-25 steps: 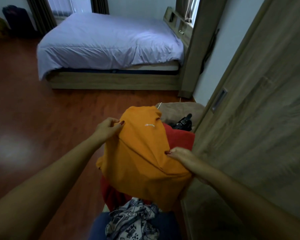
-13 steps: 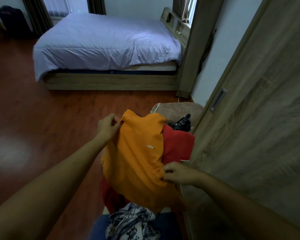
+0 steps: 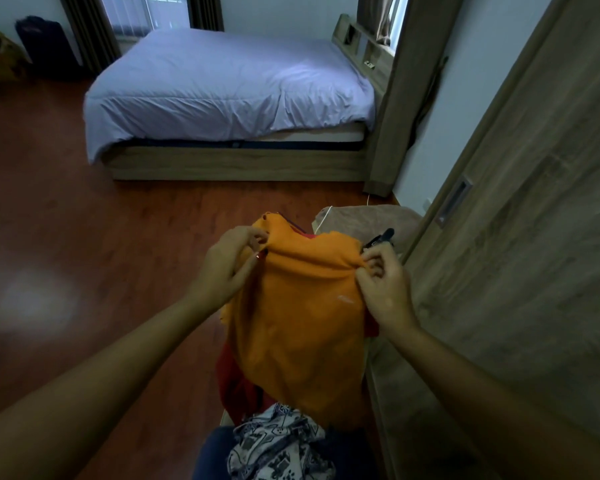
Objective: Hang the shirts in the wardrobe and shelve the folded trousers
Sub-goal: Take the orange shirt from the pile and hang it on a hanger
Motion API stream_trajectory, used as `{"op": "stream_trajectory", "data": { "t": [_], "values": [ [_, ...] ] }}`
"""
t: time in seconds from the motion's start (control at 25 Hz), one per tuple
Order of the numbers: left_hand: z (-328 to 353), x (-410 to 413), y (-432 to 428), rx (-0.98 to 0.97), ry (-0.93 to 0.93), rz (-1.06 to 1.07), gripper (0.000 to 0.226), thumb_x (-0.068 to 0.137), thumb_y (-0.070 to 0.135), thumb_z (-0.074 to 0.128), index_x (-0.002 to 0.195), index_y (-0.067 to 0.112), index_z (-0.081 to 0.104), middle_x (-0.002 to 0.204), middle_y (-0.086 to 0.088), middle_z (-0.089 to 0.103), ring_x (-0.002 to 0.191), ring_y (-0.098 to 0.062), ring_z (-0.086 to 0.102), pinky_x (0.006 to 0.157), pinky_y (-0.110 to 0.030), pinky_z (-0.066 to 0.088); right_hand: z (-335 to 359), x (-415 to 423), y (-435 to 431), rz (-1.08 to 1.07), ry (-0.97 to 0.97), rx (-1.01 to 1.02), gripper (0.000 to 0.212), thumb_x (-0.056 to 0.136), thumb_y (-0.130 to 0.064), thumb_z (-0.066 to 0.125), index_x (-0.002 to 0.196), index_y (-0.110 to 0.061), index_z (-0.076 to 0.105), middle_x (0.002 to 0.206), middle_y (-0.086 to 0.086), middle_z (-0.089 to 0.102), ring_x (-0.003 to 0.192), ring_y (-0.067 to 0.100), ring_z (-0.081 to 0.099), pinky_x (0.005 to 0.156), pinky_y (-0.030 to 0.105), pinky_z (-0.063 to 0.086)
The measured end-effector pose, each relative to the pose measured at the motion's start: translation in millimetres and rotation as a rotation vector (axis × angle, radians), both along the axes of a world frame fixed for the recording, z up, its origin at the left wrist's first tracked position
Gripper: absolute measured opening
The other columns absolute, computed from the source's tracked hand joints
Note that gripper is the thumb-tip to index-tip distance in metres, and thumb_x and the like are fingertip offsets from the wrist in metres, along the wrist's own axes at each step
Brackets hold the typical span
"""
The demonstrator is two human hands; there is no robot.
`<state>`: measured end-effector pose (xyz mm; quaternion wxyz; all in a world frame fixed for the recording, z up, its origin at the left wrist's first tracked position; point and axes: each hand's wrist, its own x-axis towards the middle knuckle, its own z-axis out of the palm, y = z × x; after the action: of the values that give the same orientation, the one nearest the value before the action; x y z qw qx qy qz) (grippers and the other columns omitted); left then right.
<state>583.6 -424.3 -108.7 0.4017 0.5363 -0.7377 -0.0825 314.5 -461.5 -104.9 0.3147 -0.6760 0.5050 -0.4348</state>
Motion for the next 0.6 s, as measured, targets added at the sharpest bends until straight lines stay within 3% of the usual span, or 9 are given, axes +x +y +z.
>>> {"op": "stream_trajectory", "data": {
  "t": [0.08,0.2,0.32,0.44,0.52,0.6],
  "values": [
    [-6,-6,8,-0.033,-0.247,-0.137,0.018,0.093,0.024,0.048,0.100,0.010,0.057,0.122,-0.002,0.054,0.115,-0.014,0.049,0.097,-0.026,0.040,-14,-24,11,0.058,0.172,-0.095,0.012,0.072,-0.007,0.057,0.081,-0.010,0.050,0.069,-0.003,0.045,0.061,0.006,0.044,0.055,0.015,0.035],
    [-32,-8,5,0.008,-0.562,-0.211,0.021,0.093,0.030,0.050,0.101,0.014,0.060,0.131,-0.006,0.048,0.118,-0.019,0.049,0.095,-0.034,0.045,-44,-38,13,0.112,0.395,0.070,0.018,0.072,-0.013,0.061,0.083,-0.017,0.047,0.083,-0.001,0.045,0.066,0.006,0.046,0.062,0.022,0.034],
    [-35,-11,-3,0.081,-0.508,-0.163,0.021,0.091,0.027,0.054,0.107,0.015,0.059,0.131,-0.004,0.044,0.111,-0.016,0.051,0.087,-0.034,0.050,-38,-18,3,0.089,0.306,0.115,0.044,0.077,-0.013,0.070,0.110,-0.015,0.041,0.107,0.005,0.043,0.075,0.015,0.056,0.066,0.021,0.044],
    [-27,-18,-11,0.106,-0.445,-0.080,0.042,0.088,0.024,0.059,0.127,0.015,0.046,0.139,-0.004,0.035,0.112,-0.015,0.049,0.083,-0.028,0.052,-18,1,-7,0.037,0.311,0.002,0.060,0.081,-0.022,0.069,0.129,-0.021,0.034,0.117,-0.006,0.030,0.078,0.007,0.057,0.065,0.011,0.043],
    [-22,-22,-16,0.119,-0.359,-0.020,0.046,0.090,0.022,0.059,0.132,0.016,0.042,0.138,-0.004,0.037,0.113,-0.018,0.049,0.083,-0.029,0.051,-11,5,-10,0.060,0.433,-0.015,0.045,0.084,-0.024,0.066,0.124,-0.022,0.044,0.114,-0.007,0.030,0.080,0.007,0.053,0.067,0.010,0.042],
    [-14,-34,-11,0.157,-0.335,0.001,0.037,0.090,0.018,0.058,0.125,0.017,0.048,0.125,-0.005,0.046,0.107,-0.022,0.051,0.080,-0.034,0.049,-7,-3,1,0.037,0.505,-0.017,0.016,0.086,-0.019,0.062,0.100,-0.016,0.054,0.107,-0.002,0.040,0.084,0.008,0.048,0.072,0.017,0.045]
  ]
}}
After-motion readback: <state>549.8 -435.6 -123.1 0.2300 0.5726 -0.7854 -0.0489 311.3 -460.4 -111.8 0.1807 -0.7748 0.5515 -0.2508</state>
